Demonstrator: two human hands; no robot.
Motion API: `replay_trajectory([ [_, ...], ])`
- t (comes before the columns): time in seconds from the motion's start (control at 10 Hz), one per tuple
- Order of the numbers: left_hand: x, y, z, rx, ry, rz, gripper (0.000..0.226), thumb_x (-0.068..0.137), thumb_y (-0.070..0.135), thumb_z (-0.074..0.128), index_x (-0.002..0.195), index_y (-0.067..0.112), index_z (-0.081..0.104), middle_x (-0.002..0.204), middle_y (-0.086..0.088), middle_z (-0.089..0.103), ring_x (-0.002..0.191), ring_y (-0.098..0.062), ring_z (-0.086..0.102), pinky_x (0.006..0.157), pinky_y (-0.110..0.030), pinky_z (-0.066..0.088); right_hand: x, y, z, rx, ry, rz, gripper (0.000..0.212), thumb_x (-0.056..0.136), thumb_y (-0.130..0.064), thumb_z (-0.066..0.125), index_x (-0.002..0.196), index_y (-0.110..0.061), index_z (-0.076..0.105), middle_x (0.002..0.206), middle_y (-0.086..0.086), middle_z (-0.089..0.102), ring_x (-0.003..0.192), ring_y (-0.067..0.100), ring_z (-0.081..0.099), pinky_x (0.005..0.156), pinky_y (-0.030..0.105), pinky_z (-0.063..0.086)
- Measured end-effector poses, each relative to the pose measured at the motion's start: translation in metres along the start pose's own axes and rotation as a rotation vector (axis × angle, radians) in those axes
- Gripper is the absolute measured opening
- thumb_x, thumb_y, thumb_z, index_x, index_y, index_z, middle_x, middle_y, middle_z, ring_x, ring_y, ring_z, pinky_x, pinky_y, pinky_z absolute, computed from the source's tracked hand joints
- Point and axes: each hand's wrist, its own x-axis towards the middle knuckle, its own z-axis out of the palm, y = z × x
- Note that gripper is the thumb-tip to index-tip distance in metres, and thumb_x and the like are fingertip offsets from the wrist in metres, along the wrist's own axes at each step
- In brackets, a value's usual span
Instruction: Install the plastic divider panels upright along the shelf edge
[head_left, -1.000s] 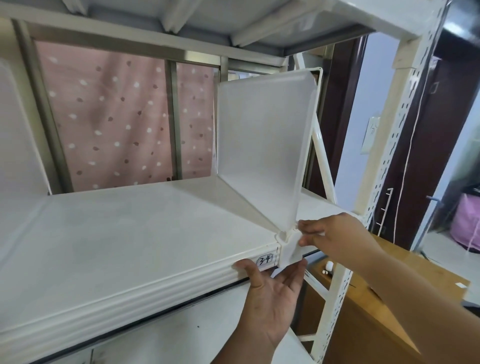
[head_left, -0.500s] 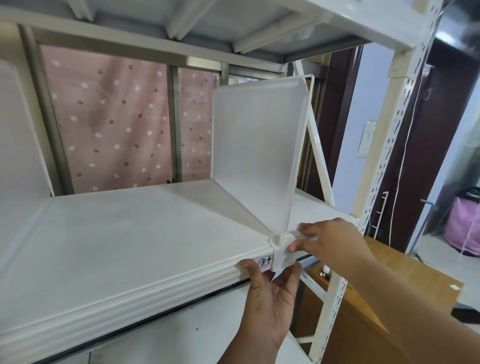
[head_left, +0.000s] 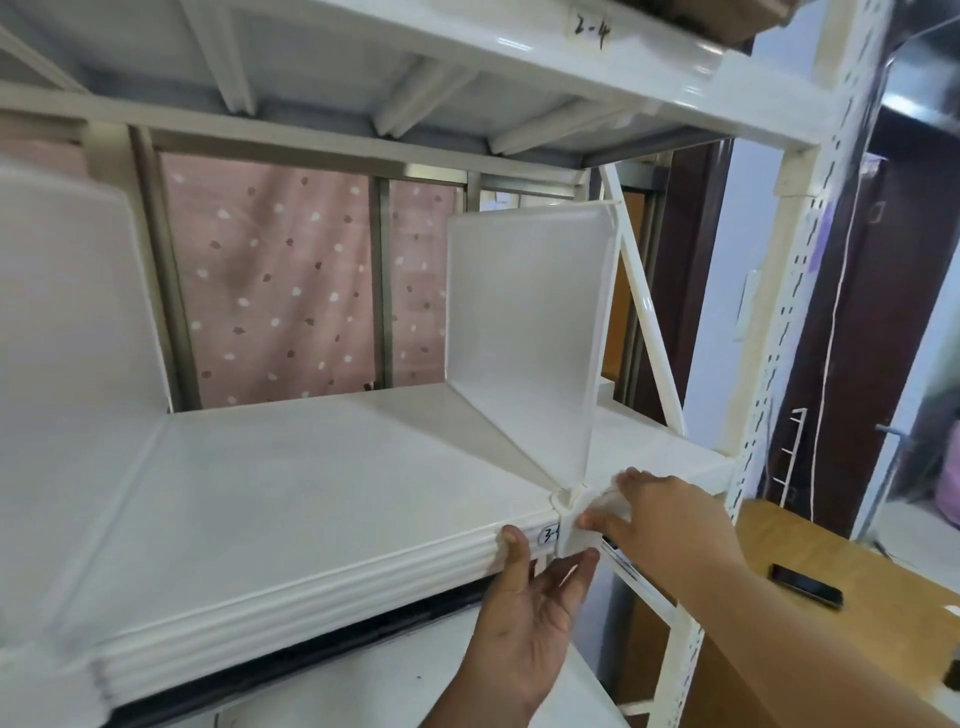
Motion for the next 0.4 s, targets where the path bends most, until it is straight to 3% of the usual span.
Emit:
replay_trajectory([
  [0.1,-0.015,0.027,-0.006,0.246,0.028,-0.071,0.069,0.084,0.027,0.076,0.139,-0.012,0.059,0.131,-0.035,0.068,0.121,-0.047,0.069,0.091,-0.052,0.065,-0.006,-0.008,-0.003,-0.029,0.007,0.002,0.063,0.083,-0.083,0.042,0.107,-0.03,0.065,0.103,-0.009,0.074,0.08,0.009,0.066,0.073,0.026,0.05],
  [0.2,-0.043,0.055,-0.01,0.568,0.109,-0.215,0.056,0.087,0.043,0.074,0.11,-0.009,0.074,0.117,-0.031,0.065,0.106,-0.044,0.065,0.086,-0.045,0.065,-0.011,-0.015,-0.012,-0.072,-0.009,0.019,0.051,0.088,-0.078,0.044,0.093,-0.031,0.063,0.089,-0.011,0.069,0.075,0.008,0.064,0.077,0.026,0.054],
  [0.3,-0.077,0.092,-0.011,0.896,0.179,-0.386,0.056,0.093,0.048,0.075,0.116,-0.001,0.059,0.12,-0.026,0.056,0.094,-0.04,0.064,0.092,-0.045,0.058,-0.017,-0.038,-0.028,-0.157,-0.008,0.02,0.045,0.096,-0.063,0.043,0.074,-0.024,0.052,0.073,-0.011,0.057,0.066,0.009,0.057,0.062,0.028,0.049],
  [0.4,-0.106,0.126,-0.01,1.19,0.205,-0.468,0.055,0.091,0.053,0.077,0.117,0.008,0.059,0.122,-0.02,0.058,0.082,-0.027,0.061,0.087,-0.035,0.057,-0.017,-0.073,-0.048,-0.187,0.072,-0.047,0.042,0.096,-0.059,0.04,0.073,-0.024,0.047,0.071,-0.01,0.052,0.063,0.009,0.053,0.058,0.029,0.044],
])
